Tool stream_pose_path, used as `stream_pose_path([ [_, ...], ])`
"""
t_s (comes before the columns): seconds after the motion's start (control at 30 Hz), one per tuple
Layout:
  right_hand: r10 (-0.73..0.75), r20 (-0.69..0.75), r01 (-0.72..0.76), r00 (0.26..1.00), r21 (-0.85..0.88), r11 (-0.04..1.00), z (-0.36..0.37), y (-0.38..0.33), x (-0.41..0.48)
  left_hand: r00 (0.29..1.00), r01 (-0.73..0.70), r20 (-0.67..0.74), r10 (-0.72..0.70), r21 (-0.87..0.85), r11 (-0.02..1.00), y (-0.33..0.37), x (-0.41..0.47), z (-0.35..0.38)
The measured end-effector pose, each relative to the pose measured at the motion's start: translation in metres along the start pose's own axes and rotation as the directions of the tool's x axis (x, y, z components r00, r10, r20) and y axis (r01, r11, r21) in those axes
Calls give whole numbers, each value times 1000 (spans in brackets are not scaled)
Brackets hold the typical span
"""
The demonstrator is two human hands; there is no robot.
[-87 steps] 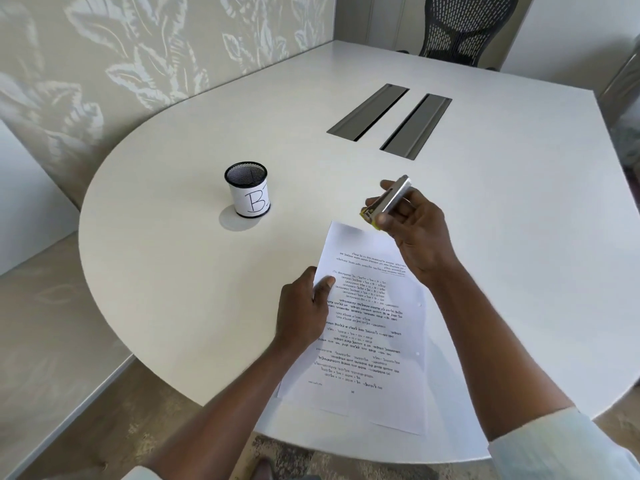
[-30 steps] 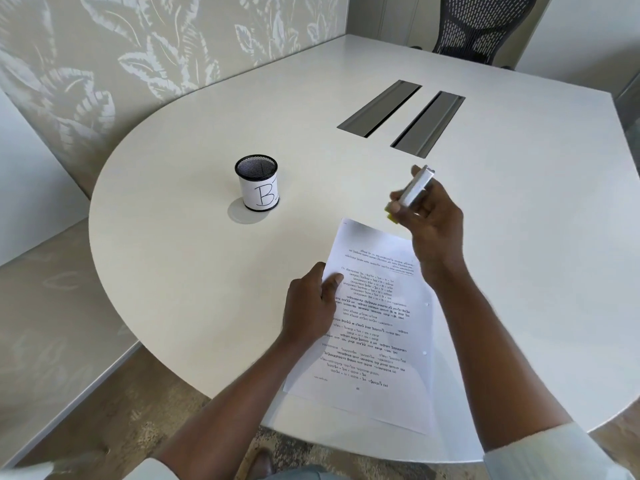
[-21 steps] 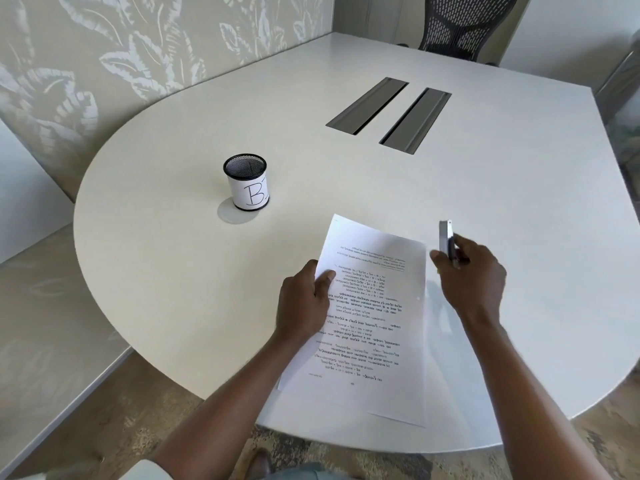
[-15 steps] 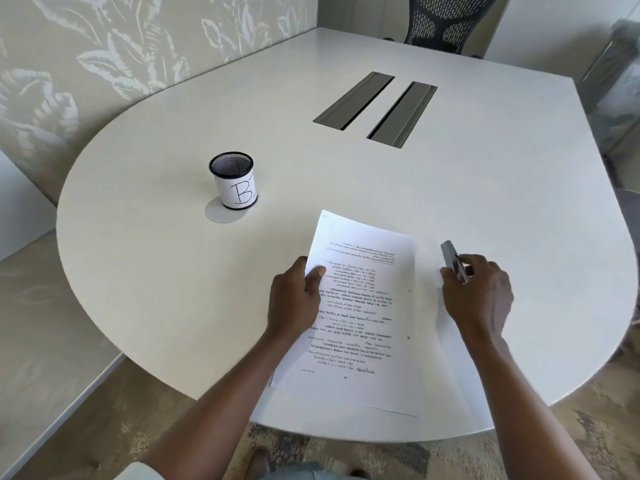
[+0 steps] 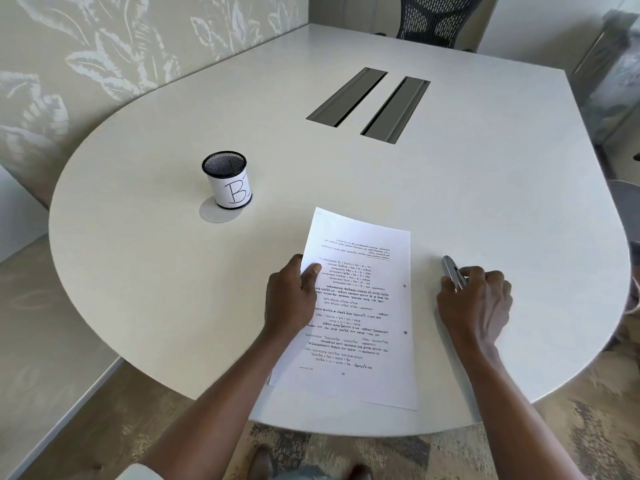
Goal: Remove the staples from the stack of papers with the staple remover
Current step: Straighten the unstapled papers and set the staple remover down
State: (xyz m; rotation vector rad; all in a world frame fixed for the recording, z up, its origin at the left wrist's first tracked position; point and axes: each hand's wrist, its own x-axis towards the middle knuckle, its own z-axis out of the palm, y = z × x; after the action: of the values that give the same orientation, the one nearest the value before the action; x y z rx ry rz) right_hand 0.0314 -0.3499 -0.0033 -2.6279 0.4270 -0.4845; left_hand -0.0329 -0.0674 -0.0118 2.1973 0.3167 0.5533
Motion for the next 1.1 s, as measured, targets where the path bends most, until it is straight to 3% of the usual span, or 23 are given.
stream_pose_path([
  [0.23,-41,-18,39,999,-82,996,3,2,-2,997,71,27,-71,10,997,5,2,-3],
  [0.4,-305,-97,308,947,13,951,-1,-12,-20,980,163,115,-160,-18,986,11,8,-8],
  [0.6,-550,31,537,835,179,825,5,-55,-56,913,358,209,-350,1,934,29,26,-10],
  [0.77,-582,250,567,774,138,812,18,-76,-63,879,419,227,-419,51,907,37,40,-8],
  [0.93,-551,425,586,719,57,808,25,-85,-57,892,377,187,-413,198,905,43,49,-6],
  [1.1,-543,447,588,711,47,808,28,-90,-47,969,59,177,-170,504,862,50,43,-21],
])
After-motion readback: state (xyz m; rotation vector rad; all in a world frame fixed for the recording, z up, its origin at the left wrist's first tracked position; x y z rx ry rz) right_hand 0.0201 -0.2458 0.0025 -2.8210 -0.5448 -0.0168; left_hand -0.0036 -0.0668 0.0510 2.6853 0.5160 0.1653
